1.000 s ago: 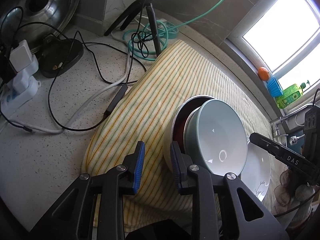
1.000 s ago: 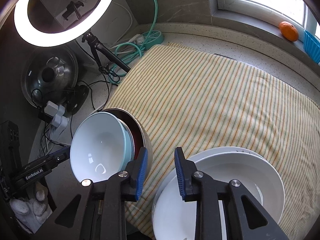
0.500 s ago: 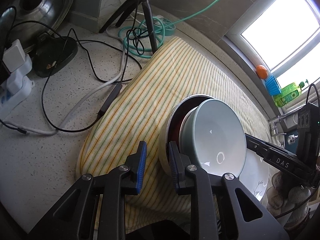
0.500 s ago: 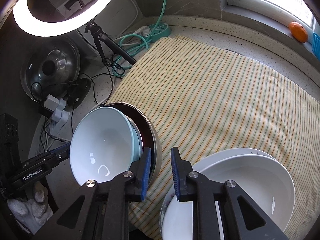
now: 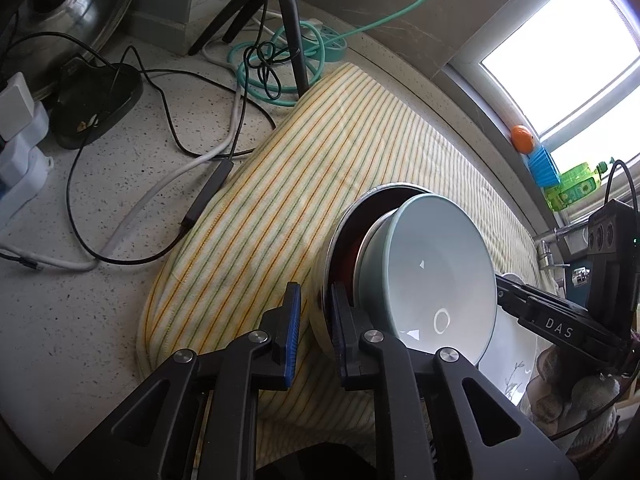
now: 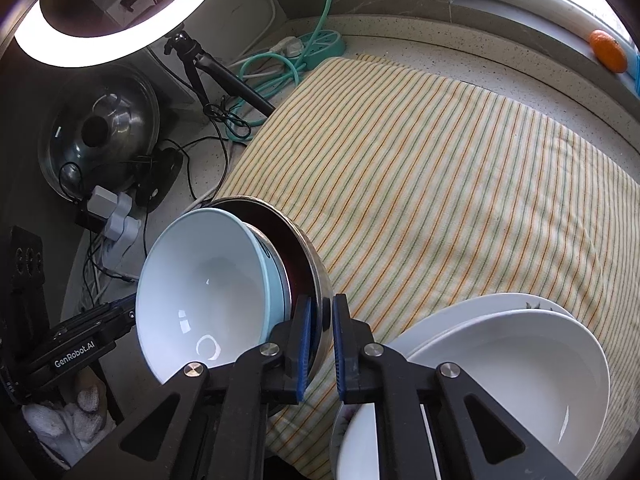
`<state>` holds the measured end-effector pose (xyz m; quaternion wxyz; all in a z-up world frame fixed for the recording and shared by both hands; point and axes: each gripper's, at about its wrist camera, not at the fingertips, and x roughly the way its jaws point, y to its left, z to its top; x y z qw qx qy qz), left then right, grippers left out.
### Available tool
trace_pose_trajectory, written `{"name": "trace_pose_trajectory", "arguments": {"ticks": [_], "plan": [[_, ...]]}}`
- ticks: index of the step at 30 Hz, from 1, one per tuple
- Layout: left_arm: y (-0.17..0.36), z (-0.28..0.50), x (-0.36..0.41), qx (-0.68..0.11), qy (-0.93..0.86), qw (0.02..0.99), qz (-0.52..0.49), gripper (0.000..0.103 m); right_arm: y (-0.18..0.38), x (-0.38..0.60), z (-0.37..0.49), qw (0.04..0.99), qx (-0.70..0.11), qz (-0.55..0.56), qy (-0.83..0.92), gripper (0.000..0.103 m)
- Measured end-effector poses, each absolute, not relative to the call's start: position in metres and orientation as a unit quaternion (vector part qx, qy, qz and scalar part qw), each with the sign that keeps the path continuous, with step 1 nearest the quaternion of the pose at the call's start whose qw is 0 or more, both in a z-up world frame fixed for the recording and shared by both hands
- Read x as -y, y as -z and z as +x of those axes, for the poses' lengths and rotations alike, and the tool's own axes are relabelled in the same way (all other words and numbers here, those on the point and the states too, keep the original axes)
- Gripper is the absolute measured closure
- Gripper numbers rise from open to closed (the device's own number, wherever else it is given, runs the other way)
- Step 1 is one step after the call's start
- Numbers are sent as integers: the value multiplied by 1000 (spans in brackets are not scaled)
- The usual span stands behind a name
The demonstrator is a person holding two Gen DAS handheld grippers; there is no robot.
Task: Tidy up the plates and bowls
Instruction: 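Lift the nested bowl stack with both tools and carry it toward the white plates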
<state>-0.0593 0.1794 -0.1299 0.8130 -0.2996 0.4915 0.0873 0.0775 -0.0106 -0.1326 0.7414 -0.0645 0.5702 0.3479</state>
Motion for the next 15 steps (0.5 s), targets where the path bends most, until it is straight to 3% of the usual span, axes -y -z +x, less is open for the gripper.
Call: {"name": "trace_pose_trajectory", "arguments": {"ticks": [15], "plan": [[136,-53,-180,-503,-74,808,-299,92,134,7,79,739,-572,-77,-347,94]]}}
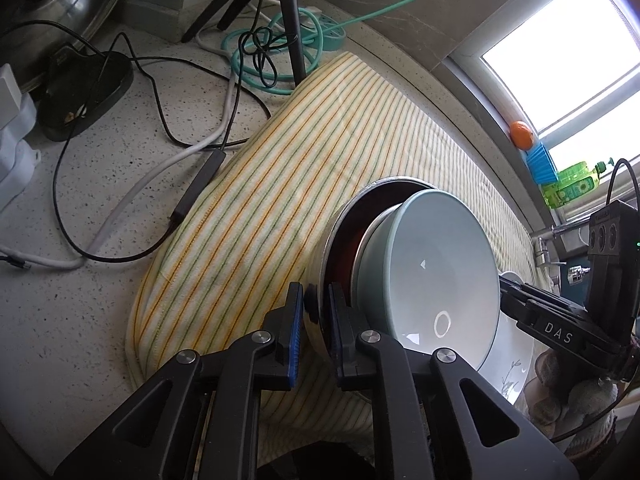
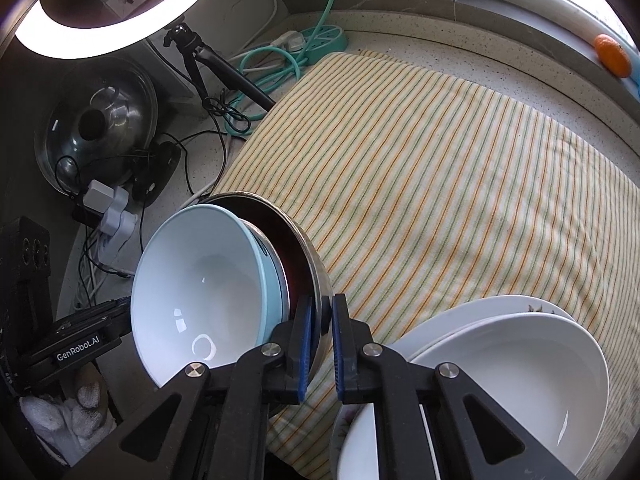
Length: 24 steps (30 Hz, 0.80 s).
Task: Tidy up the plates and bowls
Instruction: 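Lift the nested bowl stack with both tools and carry it toward the white plates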
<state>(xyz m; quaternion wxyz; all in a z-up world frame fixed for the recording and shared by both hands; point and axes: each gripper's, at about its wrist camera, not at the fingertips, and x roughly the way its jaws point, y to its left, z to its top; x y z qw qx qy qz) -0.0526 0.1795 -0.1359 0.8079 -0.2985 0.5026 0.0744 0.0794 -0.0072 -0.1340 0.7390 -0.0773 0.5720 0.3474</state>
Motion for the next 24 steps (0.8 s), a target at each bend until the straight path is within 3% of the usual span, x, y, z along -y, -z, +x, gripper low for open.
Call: {"name": "trace_pose_trajectory", "arguments": {"ticks": [24], "plan": [[120,-47,-172,-500,-81,823,-258,96,124,13,80,746,-571,-47,-340,95]]}}
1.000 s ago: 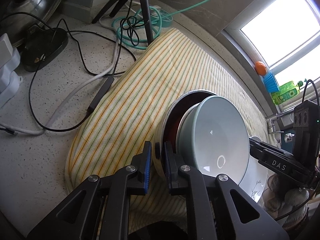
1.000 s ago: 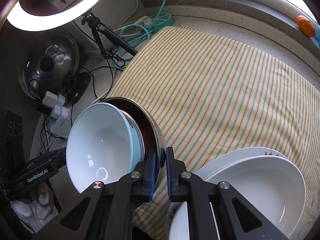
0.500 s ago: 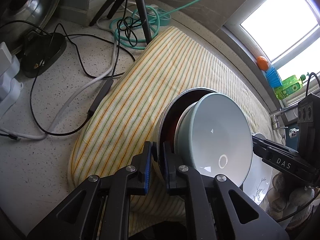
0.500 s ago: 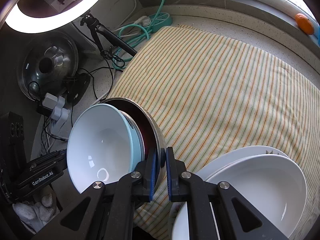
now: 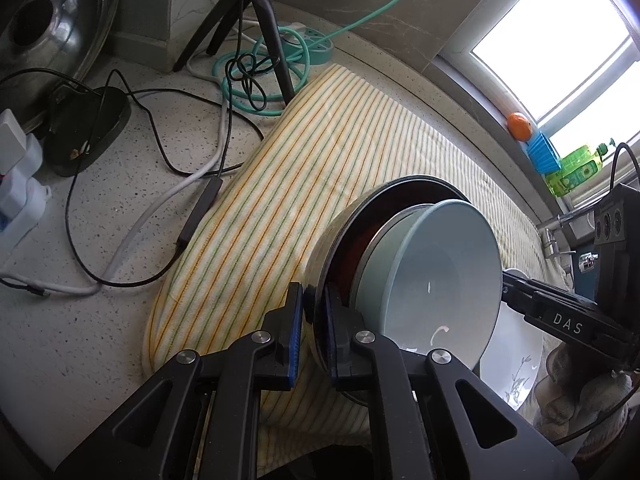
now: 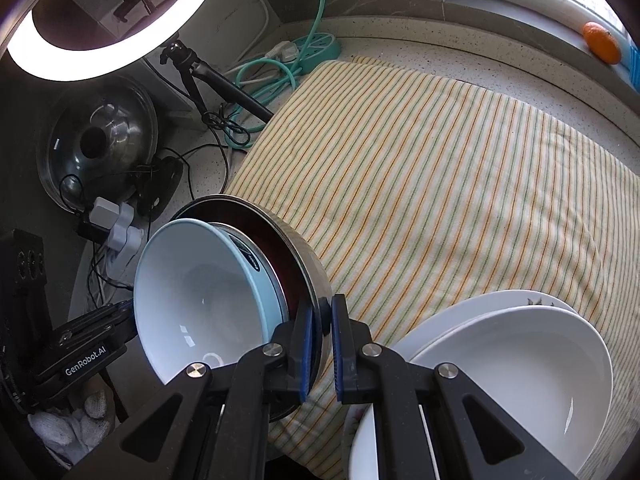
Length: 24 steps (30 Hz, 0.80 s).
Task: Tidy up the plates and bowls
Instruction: 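Lift the nested bowl stack with both tools and carry it toward the white plates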
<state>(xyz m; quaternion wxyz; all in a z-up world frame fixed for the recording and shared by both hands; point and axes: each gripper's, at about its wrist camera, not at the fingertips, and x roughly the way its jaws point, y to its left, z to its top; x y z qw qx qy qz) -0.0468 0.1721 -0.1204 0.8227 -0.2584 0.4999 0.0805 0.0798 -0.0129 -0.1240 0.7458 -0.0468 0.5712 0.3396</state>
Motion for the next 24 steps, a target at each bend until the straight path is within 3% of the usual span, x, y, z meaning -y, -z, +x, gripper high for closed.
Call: {"name": "trace_pose_trajectory", "arguments": {"ticks": [24], "plan": [[128,-29,-182,-499,-92,822,-259,96,140,4,98,737,-592,-30,-324,96]]}}
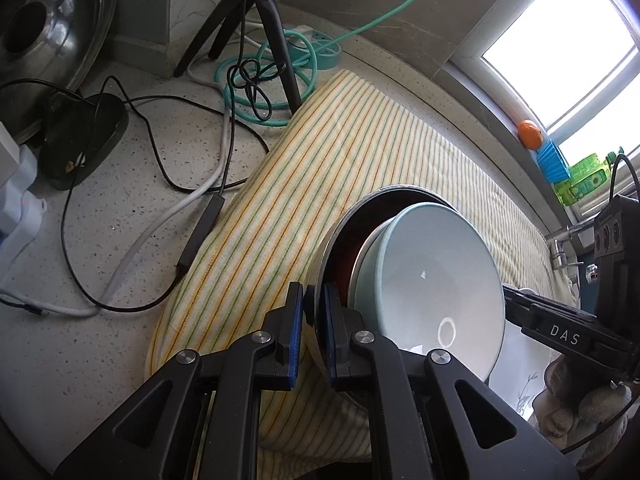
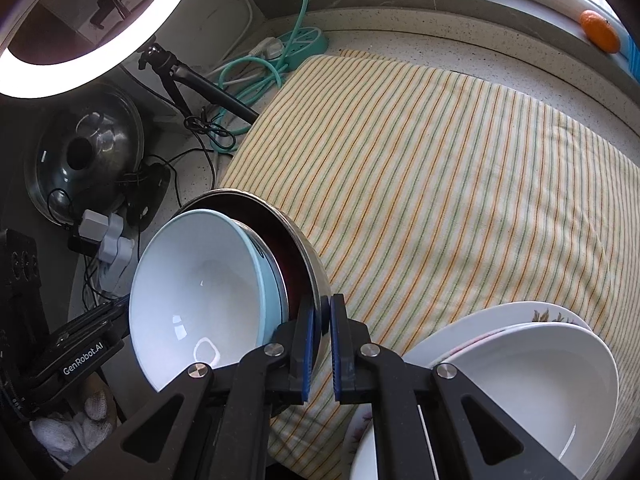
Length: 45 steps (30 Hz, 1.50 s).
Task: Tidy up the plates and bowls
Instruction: 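Lift the nested bowl stack with both tools and carry it toward the white plates, then lower the nested bowl stack onto the white floral plates with both tools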
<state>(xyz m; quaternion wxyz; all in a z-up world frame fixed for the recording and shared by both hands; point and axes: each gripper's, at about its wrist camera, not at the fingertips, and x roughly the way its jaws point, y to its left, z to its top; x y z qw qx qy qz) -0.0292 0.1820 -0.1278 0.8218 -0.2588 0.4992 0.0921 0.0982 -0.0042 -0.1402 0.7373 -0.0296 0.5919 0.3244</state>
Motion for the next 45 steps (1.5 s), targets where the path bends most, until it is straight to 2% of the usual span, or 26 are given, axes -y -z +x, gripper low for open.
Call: {"name": "trace_pose_trajectory", "arguments": {"ticks": [15,29,45], "plan": [[124,-35,-182,-497,-86,825,-254,96,140,6,94,731,-597,-28,-329,92],[118,-35,-179,-495,-99,826,-250,96,139,3,90,738,-595,-40,-314,95],[90,-33,-174,-474,-84,842,-242,96,104,14,85,754,-579,-28,-309,95]]}}
